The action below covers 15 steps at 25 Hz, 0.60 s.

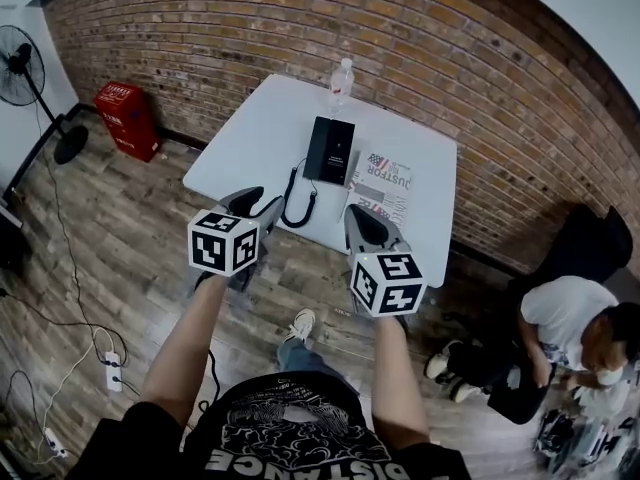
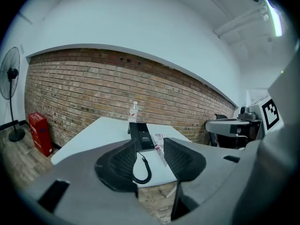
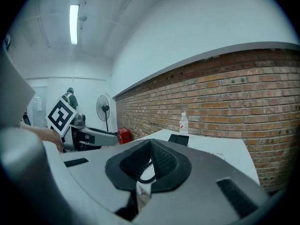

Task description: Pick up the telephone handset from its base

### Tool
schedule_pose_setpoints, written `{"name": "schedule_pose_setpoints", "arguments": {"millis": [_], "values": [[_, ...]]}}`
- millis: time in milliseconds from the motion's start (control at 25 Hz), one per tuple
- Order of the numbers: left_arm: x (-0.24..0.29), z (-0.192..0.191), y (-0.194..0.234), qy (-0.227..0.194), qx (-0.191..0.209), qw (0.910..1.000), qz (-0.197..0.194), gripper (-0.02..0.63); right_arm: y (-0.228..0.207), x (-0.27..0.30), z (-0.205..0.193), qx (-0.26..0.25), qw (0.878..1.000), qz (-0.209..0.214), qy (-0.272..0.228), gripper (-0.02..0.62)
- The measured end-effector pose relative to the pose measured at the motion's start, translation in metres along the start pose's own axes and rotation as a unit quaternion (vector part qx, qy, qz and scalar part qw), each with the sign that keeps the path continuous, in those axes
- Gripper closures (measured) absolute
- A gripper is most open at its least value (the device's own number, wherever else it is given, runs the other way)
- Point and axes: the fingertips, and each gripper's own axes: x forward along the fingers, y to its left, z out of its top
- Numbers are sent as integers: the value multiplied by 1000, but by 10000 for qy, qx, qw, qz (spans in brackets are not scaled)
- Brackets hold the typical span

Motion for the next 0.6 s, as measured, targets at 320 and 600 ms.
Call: {"name": "schedule_pose_setpoints", "arguments": {"millis": [320,600], "values": [[96,23,31,240,-78,9993,-278,442,-55,76,12,67,9999,68,66,594],[183,26,64,581,-514,9946,-696,431,-101,135,18,72,9996,135,244,594]]}}
